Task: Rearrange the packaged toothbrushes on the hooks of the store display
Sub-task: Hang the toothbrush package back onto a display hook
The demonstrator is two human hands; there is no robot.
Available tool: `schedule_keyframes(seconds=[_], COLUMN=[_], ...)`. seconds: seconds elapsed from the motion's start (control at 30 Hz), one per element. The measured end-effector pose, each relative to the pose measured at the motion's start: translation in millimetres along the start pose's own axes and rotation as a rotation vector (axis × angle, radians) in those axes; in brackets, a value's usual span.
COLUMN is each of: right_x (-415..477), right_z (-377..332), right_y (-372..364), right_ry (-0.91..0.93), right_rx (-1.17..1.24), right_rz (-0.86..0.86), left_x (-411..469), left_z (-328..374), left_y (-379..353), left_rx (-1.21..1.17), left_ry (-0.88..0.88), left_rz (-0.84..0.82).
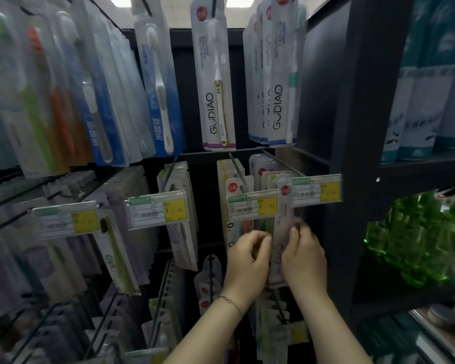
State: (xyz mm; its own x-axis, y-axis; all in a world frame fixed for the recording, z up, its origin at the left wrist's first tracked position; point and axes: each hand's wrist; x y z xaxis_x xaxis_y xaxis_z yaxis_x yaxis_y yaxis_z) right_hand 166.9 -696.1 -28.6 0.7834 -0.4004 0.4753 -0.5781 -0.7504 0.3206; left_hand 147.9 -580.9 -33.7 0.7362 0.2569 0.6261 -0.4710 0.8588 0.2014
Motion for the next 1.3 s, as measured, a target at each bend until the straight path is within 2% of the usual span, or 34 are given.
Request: schedule_keyframes(seconds=[0.13, 0.2, 0.33, 0.57, 0.93, 1.3], right_x=[6, 7, 1, -11, -20, -21], right_z=[-3, -3, -1, 7, 9, 12], right_y=[-6, -7, -4, 0, 6, 4], right_ry=[-0.004, -0.007, -0.02, -0.059, -0.018, -0.002], right_rx=[-0.014, -0.007, 0.023, 0.151, 0.174, 0.164], right_rz=[0.015, 0.025, 0.008, 0.006, 0.05, 0.045], left_x=[7, 16, 43, 55, 52, 60], left_z=[-17, -23, -27, -25, -24, -28], left_y=[14, 20, 25, 30, 29, 32], left_rx=[0.02, -0.002, 0.023, 0.007, -0.095, -0.04], left_ry=[0.058, 0.13, 0.26, 0.259, 0.242, 0.287], left_rz=[0.248, 0.308, 0.23, 0.142, 0.167, 0.181])
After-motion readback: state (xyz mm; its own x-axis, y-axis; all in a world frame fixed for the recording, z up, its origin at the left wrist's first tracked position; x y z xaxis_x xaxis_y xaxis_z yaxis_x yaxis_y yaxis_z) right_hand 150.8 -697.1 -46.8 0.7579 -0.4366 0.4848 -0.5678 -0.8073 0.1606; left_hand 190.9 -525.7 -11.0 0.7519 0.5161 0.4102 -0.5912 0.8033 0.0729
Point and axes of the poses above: each hand's wrist, its own x-axis towards the middle knuckle, its own y-axis out of the back of the hand, z = x × y, and after that the axes turned 10 degrees about z, right-handed
